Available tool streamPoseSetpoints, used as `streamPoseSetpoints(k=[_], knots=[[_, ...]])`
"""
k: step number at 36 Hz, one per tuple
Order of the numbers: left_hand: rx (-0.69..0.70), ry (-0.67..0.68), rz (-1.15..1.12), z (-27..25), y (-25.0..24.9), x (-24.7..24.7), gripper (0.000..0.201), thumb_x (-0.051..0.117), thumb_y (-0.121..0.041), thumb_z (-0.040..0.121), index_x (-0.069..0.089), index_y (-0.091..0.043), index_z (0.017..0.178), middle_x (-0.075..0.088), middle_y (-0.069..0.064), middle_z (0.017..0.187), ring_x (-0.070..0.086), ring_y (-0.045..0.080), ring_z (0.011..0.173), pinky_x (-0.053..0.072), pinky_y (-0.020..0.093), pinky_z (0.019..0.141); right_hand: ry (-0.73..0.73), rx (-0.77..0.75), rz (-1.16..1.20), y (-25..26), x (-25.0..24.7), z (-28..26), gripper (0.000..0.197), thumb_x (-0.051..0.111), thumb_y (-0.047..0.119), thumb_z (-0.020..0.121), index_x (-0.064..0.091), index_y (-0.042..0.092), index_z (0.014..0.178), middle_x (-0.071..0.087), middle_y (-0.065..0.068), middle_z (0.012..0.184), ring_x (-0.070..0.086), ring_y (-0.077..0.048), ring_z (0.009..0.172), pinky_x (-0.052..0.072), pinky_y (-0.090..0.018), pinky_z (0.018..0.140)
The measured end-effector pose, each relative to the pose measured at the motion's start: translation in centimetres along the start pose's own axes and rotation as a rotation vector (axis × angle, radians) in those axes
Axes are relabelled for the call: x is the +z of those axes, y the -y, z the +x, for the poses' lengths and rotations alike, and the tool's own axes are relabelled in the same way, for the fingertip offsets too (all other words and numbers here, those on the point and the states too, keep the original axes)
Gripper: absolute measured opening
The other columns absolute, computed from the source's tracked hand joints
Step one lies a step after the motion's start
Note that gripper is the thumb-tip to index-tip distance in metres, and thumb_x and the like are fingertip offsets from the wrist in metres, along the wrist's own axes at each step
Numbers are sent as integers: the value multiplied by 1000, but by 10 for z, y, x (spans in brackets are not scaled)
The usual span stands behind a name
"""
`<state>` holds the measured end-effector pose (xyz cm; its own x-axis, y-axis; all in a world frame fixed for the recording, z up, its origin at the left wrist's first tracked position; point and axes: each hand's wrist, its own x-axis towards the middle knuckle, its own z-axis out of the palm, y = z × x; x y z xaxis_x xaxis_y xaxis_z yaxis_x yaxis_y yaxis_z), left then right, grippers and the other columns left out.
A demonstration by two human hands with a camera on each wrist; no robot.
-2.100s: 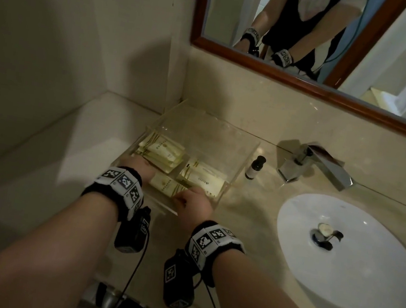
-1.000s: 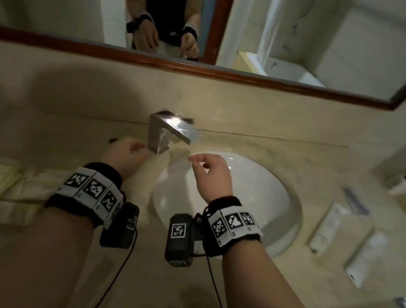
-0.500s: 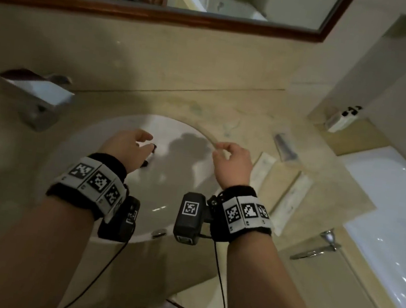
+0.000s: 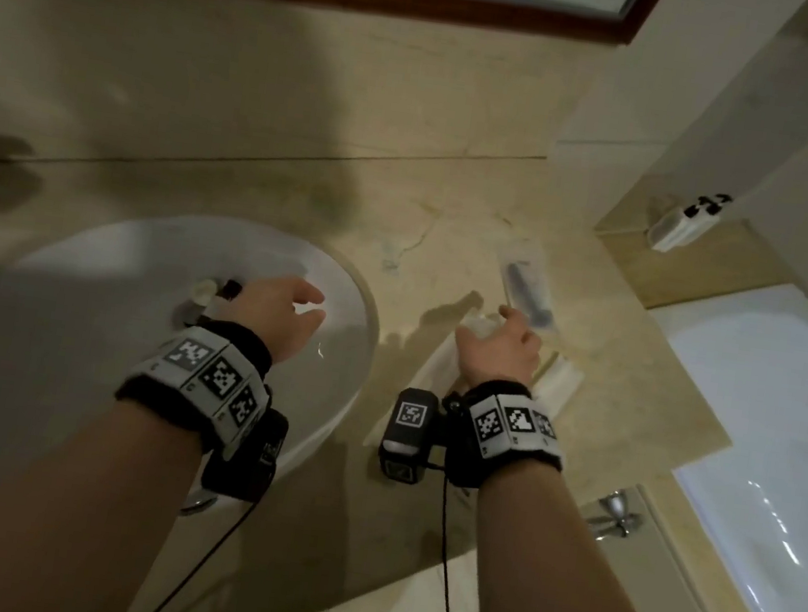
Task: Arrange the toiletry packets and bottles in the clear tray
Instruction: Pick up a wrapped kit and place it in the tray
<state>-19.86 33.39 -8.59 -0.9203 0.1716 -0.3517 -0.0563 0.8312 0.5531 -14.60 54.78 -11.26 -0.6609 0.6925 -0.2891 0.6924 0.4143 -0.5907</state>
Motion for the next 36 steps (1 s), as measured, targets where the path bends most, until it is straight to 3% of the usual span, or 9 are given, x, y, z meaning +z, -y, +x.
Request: streamPoseSetpoints(k=[7,12,22,25,29,33,36], knots=[[64,36,31,24,-42,9,32,49,-31,93,57,-22,123,53,-1,134,52,20,121,38,28,101,-113,31,-105,-11,-31,63,67,57,35,85,25,21,143,29,-13,147,30,-34,135,27,-46,111],[82,37,24,42,-63,15,33,49,-32,94,56,-22,124,53,-2,135,52,19,122,37,27,102,-53,82,-183,-29,-38,92,75,56,39,86,17,20,147,29,-14,150,26,-34,138,22,-49,113],[66,119,23,59,-62,25,32,51,-30,92,58,-20,122,55,3,134,55,22,118,41,29,101,-20,36,-338,-18,-34,114,50,56,32,88,44,18,135,45,-15,134,40,-35,126,30,-46,105],[53,115,4,60,-57,25,32,51,-27,92,59,-18,122,56,3,133,56,23,117,41,29,100,17,-7,-194,-14,-36,115,49,56,22,89,44,16,136,41,-14,136,47,-36,120,36,-43,105],[42,84,-53,58,-53,21,37,53,-27,92,54,-16,127,56,4,132,56,23,116,42,31,99,42,-135,-47,-6,-39,105,48,52,7,89,45,9,136,35,-16,137,53,-35,113,39,-32,102],[6,20,-228,52,-53,12,47,55,-32,91,47,-14,133,55,3,132,55,21,118,43,30,95,101,-247,1,17,-34,81,46,56,4,84,53,9,129,47,-14,130,56,-31,110,41,-34,105],[-32,-44,-354,46,-48,-1,57,56,-38,89,38,-15,139,53,3,134,54,21,119,43,31,95,132,-381,6,33,-25,59,34,59,5,79,62,10,113,55,-14,117,57,-29,102,43,-30,94]])
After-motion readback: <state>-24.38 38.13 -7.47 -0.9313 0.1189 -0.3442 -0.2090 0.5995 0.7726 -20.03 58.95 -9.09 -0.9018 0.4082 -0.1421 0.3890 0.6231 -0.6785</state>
